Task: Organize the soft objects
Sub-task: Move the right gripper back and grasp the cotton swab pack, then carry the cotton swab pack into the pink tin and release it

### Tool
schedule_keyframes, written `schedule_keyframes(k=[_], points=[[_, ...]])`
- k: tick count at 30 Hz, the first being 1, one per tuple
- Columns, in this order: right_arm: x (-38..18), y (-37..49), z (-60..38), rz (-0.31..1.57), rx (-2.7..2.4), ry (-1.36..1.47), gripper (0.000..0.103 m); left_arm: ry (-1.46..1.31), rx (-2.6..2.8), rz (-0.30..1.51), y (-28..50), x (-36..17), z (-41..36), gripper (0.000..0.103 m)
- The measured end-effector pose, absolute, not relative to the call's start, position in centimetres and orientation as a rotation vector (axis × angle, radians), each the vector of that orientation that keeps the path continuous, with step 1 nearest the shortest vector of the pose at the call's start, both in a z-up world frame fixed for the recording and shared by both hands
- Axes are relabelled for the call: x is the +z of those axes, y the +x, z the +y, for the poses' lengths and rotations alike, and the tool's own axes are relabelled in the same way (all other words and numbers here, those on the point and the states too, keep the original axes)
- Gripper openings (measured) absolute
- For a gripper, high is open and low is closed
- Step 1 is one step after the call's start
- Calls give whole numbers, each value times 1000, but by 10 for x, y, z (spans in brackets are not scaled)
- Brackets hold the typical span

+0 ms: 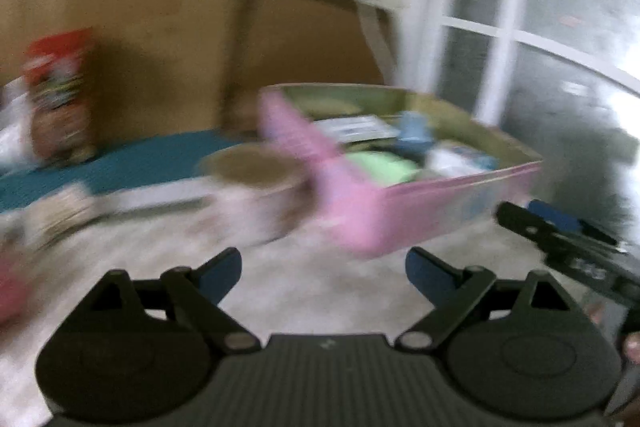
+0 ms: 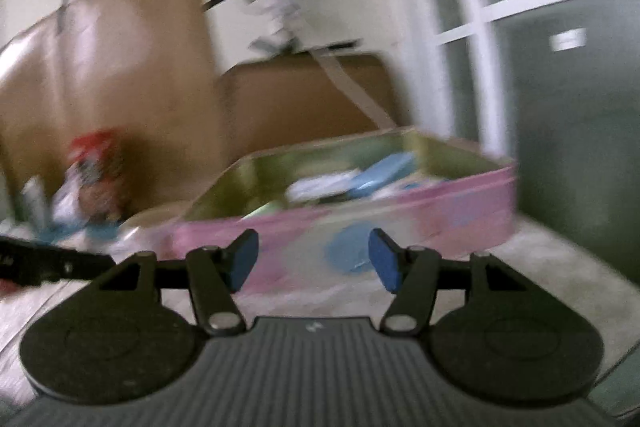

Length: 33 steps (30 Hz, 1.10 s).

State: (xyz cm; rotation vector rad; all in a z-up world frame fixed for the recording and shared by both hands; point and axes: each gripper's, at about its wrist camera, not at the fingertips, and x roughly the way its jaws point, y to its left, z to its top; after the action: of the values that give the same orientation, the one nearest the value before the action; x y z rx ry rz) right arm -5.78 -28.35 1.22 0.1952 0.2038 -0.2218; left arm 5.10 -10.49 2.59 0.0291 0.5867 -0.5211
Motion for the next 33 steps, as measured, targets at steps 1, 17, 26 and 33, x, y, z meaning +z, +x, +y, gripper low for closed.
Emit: schedule_keyframes(k=[1,17,26,33], points=[[11,-54,-273,228,-188,182,61,27,-480,587,49,22,-87,92],[25,128,-93,516,434,112,51,-169,-201,589,50,-8,66,82],[-3,222,-36,689,406,104,71,-148,-240,550,43,-8,62,82],[-2,189,-52,676,419,38,70,-210,-237,555,44,-7,73,84]])
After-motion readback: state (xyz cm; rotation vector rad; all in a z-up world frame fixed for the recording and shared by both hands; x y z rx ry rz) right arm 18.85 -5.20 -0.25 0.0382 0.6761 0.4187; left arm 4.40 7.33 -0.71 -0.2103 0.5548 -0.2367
